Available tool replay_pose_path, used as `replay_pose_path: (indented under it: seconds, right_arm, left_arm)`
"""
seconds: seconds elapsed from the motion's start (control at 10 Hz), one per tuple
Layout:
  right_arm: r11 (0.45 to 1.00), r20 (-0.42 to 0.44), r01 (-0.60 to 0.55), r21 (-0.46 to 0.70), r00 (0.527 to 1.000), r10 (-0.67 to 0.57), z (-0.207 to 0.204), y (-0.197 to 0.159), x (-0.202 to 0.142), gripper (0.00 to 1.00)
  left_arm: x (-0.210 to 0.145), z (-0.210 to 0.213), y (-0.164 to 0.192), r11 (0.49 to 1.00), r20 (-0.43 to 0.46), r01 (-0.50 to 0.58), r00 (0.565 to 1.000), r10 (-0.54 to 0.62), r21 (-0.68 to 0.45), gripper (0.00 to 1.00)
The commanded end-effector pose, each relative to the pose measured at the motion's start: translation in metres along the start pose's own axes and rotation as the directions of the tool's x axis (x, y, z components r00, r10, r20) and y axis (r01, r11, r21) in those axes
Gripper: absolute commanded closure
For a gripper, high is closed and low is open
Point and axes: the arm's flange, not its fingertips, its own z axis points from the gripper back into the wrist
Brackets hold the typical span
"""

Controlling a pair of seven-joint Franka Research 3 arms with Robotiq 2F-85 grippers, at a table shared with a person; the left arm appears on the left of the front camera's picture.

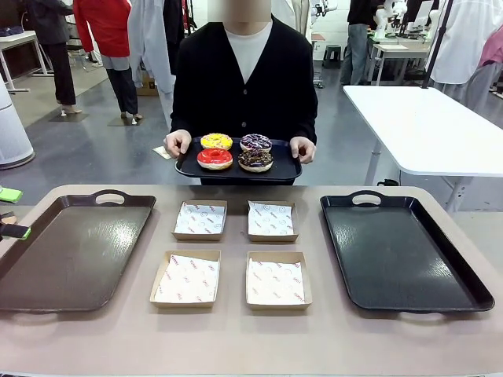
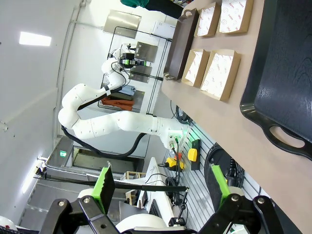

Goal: Individually package the donuts and arrange them on the tray.
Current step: Pick up one Paper togo box.

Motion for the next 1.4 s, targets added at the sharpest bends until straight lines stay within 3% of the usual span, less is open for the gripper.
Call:
replay_pose_path:
  seconds: [0.0,0.3,0.7,0.8,1.0,1.3]
  right_arm:
    - [1.0,0.007,-0.008,0.008,1.0,0.008,0.0,0.002,0.0,0.0]
    - [1.0,0.007,-0.008,0.008,1.0,0.008,0.0,0.002,0.0,0.0]
    - [1.0,0.007,-0.008,0.008,1.0,0.008,0.0,0.002,0.0,0.0]
    - [1.0,0.007,-0.008,0.008,1.0,0.008,0.0,0.002,0.0,0.0]
    - [1.0,0.007,-0.008,0.008,1.0,0.008,0.0,0.002,0.0,0.0]
    - [1.0,0.007,-0.008,0.008,1.0,0.008,0.0,0.002,0.0,0.0]
  left_arm:
    - [0.0,0.0,0.0,1.0,0.0,0.0,1.0,0.0,0.0,0.0]
    - [0.054,-0.02,-0.048,0.977,0.029,-0.019,1.0,0.013,0.215,0.0]
    - [0.156,-0.073,-0.108,0.86,0.038,-0.017,0.999,-0.003,0.509,0.0]
    - [0.175,-0.094,-0.115,0.814,0.028,-0.013,1.0,-0.004,0.58,0.0]
    - [0.209,-0.152,-0.113,0.627,0.029,0.011,0.998,-0.053,0.779,0.0]
    - [0.229,-0.238,-0.09,0.482,-0.079,0.074,0.997,-0.009,0.873,0.0]
